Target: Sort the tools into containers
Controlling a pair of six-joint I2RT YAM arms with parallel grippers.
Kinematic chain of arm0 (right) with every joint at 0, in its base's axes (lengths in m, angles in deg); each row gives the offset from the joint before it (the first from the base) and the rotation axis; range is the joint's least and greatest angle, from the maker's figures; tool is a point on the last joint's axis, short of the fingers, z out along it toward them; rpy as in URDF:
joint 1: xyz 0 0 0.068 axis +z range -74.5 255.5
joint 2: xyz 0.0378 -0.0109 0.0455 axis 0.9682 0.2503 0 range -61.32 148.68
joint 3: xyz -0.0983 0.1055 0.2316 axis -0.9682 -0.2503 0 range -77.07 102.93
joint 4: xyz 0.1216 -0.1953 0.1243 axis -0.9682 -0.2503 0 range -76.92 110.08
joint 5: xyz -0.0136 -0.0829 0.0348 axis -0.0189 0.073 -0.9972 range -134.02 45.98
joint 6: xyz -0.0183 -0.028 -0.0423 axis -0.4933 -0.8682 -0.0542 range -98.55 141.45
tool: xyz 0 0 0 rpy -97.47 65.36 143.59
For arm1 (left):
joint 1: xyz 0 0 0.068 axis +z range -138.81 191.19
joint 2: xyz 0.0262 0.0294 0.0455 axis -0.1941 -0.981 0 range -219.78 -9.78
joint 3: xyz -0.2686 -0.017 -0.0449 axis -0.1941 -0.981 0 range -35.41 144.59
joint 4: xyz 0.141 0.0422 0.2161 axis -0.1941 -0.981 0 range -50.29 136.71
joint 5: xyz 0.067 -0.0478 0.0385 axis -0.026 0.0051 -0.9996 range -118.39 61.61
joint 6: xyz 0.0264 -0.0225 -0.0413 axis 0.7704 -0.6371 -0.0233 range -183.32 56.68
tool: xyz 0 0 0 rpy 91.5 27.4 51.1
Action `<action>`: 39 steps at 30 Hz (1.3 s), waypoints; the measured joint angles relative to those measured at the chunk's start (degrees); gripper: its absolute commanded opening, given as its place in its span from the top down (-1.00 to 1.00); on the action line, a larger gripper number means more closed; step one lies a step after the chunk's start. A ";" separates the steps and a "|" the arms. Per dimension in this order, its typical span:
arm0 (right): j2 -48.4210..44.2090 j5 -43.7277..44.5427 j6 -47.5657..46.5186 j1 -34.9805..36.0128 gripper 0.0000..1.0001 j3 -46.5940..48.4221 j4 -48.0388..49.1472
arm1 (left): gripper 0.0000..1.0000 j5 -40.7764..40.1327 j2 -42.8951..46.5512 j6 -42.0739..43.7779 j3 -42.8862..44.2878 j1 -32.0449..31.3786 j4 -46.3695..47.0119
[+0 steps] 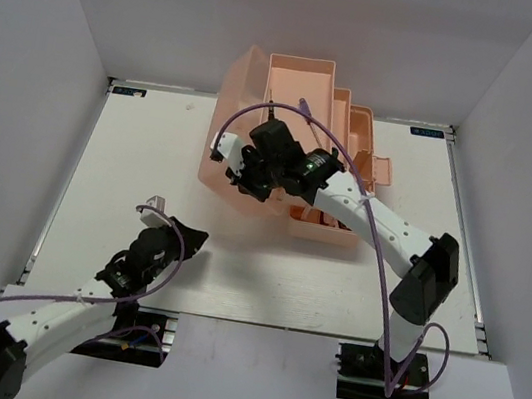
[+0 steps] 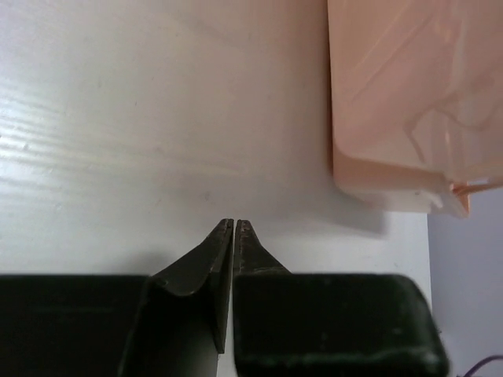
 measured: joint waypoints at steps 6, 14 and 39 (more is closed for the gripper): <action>-3.61 -2.32 0.52 -0.31 1.00 -6.47 0.55 | 0.33 0.15 -22.29 0.37 0.79 1.79 20.68; -8.50 -5.75 -0.50 -1.07 1.00 -12.07 1.49 | 0.26 2.49 -40.00 0.76 12.39 6.36 32.13; -17.99 -5.92 -7.74 -1.22 -0.53 -11.80 -11.78 | 0.26 16.04 -53.83 -0.76 23.30 12.37 40.85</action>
